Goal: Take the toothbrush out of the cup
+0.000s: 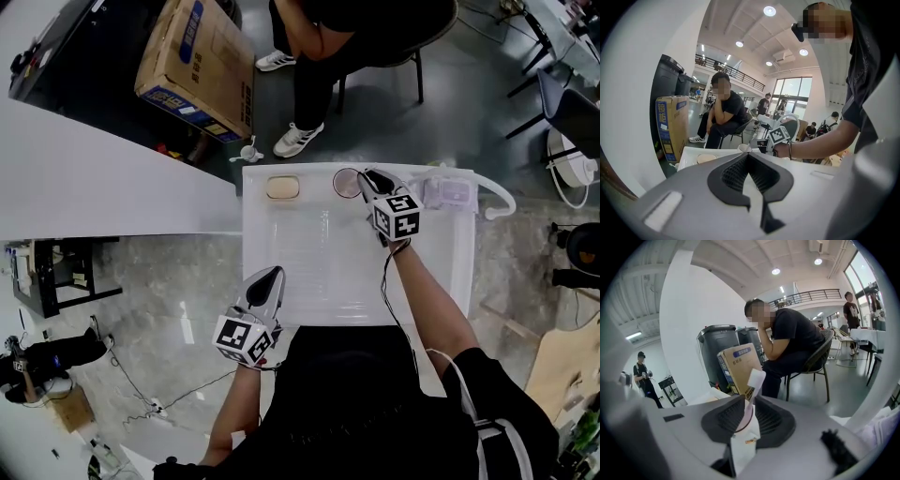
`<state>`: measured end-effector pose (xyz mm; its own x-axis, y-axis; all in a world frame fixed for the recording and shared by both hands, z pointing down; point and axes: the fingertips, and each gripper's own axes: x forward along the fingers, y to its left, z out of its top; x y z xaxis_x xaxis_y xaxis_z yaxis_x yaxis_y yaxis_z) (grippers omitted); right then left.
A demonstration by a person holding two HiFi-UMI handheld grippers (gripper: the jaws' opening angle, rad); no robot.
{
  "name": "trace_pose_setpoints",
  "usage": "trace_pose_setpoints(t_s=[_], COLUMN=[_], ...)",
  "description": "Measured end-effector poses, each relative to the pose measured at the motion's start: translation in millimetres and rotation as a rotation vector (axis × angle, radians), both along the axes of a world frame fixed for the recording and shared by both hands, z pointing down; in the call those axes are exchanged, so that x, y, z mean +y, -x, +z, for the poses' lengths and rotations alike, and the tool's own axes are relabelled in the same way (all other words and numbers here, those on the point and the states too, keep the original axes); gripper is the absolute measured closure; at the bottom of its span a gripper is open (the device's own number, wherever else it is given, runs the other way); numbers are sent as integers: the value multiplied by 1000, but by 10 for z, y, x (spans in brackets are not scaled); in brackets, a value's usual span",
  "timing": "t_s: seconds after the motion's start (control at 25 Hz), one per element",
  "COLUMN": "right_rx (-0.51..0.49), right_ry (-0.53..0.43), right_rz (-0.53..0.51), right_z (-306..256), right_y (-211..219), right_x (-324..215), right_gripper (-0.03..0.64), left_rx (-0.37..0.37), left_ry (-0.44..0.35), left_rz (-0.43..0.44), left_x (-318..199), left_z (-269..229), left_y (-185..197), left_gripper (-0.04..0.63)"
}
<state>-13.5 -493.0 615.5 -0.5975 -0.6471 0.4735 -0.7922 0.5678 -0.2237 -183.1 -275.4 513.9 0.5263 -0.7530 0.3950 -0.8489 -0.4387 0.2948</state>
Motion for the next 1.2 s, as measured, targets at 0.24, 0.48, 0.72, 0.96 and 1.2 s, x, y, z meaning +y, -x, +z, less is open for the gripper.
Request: trace_pose_setpoints(t_s=[0.24,0.48,0.72,0.96,1.2], right_rx=[-6,-18,-28,-22,-1], right_ry=[-11,-43,-99,-120,-153], right_rz=[-31,-79,-117,-125,-148], right_z=[-22,-181,-472,-643,-809], right_y=[45,125,116,29,-9], right_x=[14,96,173,284,415], right_gripper=[569,586,586,586,586], left_rx=[4,12,36,53,63], left_ry=[10,-2,-32,-39,-57], left_rz=[-10,-16,-14,0,6], left_x=[22,22,-32,19,40], left_z=[30,-9,-52,-32,-78], left_y=[22,6,-74,-205,-285], left_gripper=[588,588,588,588,586])
